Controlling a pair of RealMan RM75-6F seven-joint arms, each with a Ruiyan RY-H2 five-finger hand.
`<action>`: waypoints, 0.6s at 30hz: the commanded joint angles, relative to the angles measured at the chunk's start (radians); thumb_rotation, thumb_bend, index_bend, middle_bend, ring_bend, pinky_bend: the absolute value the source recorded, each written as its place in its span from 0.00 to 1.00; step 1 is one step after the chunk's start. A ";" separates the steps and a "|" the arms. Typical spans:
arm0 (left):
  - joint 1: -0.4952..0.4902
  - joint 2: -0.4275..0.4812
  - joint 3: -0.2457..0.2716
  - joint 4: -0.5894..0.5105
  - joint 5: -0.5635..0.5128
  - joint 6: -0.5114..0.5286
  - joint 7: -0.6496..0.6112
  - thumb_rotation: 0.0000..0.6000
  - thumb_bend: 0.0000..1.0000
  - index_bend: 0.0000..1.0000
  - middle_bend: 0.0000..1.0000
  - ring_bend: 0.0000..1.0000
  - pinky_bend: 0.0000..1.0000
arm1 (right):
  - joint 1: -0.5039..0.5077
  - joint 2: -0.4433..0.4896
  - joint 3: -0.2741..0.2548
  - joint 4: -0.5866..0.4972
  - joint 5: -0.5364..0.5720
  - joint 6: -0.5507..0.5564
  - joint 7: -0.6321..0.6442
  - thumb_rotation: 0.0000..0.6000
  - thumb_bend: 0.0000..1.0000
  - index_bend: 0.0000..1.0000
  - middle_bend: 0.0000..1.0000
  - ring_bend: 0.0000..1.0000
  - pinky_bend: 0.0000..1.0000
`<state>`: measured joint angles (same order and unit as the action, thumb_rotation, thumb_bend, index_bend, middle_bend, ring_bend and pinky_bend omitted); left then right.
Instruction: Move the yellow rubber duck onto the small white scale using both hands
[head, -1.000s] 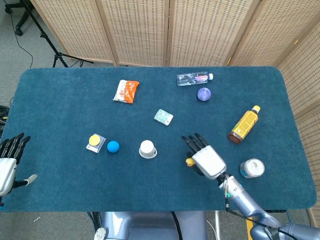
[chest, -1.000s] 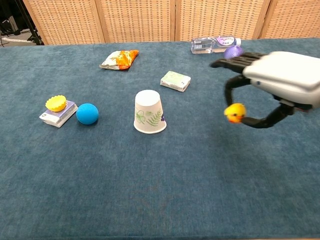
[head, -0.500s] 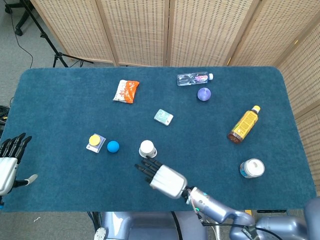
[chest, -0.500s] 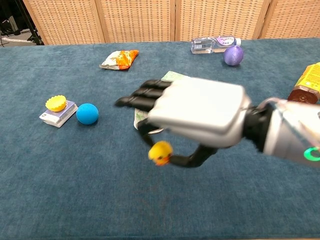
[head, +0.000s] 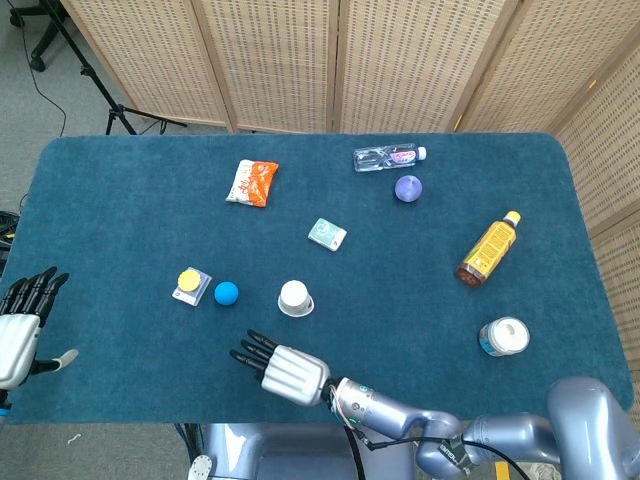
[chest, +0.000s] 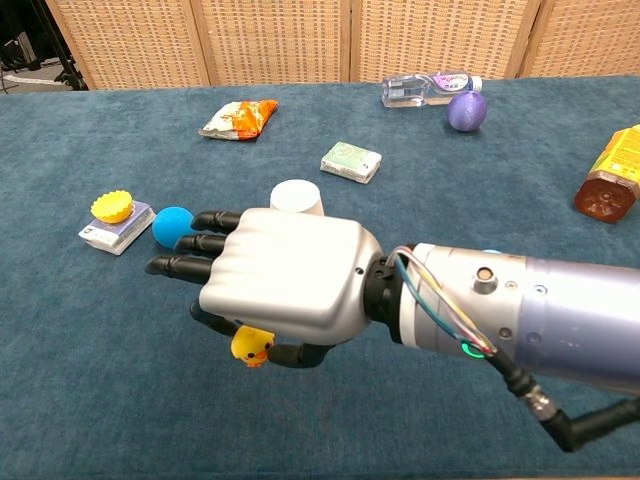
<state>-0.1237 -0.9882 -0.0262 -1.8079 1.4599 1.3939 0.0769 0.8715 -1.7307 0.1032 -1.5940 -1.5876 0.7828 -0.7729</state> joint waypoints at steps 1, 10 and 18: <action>0.000 0.002 0.001 -0.001 0.002 -0.001 -0.003 1.00 0.00 0.00 0.00 0.00 0.00 | 0.007 -0.016 -0.001 0.021 0.013 -0.006 -0.011 1.00 0.50 0.51 0.00 0.00 0.00; -0.002 0.006 0.002 -0.001 0.000 -0.004 -0.011 1.00 0.00 0.00 0.00 0.00 0.00 | 0.015 -0.076 -0.013 0.094 0.053 -0.004 -0.036 1.00 0.50 0.51 0.00 0.00 0.00; -0.002 0.010 0.001 -0.002 0.000 -0.002 -0.020 1.00 0.00 0.00 0.00 0.00 0.00 | 0.016 -0.105 -0.021 0.132 0.066 0.016 -0.063 1.00 0.50 0.43 0.00 0.00 0.00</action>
<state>-0.1260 -0.9784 -0.0247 -1.8103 1.4598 1.3915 0.0571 0.8890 -1.8332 0.0829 -1.4632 -1.5258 0.7946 -0.8302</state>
